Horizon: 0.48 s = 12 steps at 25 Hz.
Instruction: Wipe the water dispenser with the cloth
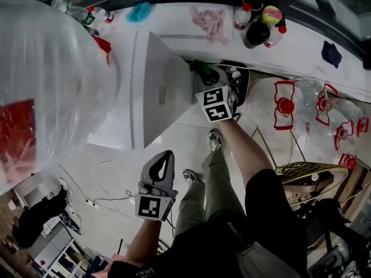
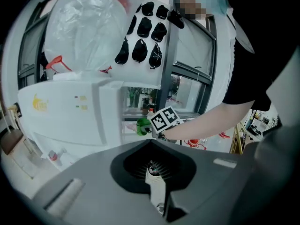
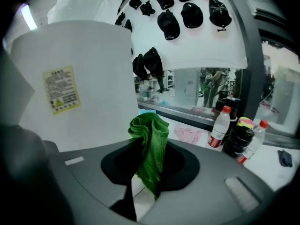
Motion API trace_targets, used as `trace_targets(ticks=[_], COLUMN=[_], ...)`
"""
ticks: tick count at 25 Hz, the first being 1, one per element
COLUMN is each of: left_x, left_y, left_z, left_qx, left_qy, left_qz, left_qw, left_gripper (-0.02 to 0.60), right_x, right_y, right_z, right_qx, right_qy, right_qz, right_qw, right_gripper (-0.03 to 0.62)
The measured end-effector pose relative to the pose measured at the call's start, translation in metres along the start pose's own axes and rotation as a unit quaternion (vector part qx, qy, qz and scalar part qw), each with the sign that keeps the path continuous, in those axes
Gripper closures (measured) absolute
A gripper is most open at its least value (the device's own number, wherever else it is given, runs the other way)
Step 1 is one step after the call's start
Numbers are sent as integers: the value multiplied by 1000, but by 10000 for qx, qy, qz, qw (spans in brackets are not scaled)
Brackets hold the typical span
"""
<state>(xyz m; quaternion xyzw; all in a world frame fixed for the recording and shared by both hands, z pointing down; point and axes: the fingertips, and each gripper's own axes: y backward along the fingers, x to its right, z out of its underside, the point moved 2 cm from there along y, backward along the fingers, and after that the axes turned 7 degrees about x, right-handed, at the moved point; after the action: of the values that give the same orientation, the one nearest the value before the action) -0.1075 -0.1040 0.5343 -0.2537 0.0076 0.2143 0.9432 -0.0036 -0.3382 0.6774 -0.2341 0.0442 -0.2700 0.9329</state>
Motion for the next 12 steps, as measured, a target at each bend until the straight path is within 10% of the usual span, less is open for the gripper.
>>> trace_targets(ticks=[12], left_x=[24], left_y=[77], left_z=[-8], left_qx=[819], left_qy=[-353], left_qz=[197], left_qw=[9958], left_gripper=[580], right_x=[-65], right_y=[192], right_z=[-27], right_qx=[536], right_qy=[-351], right_qz=[252], right_qw=[9976], right_gripper=[499])
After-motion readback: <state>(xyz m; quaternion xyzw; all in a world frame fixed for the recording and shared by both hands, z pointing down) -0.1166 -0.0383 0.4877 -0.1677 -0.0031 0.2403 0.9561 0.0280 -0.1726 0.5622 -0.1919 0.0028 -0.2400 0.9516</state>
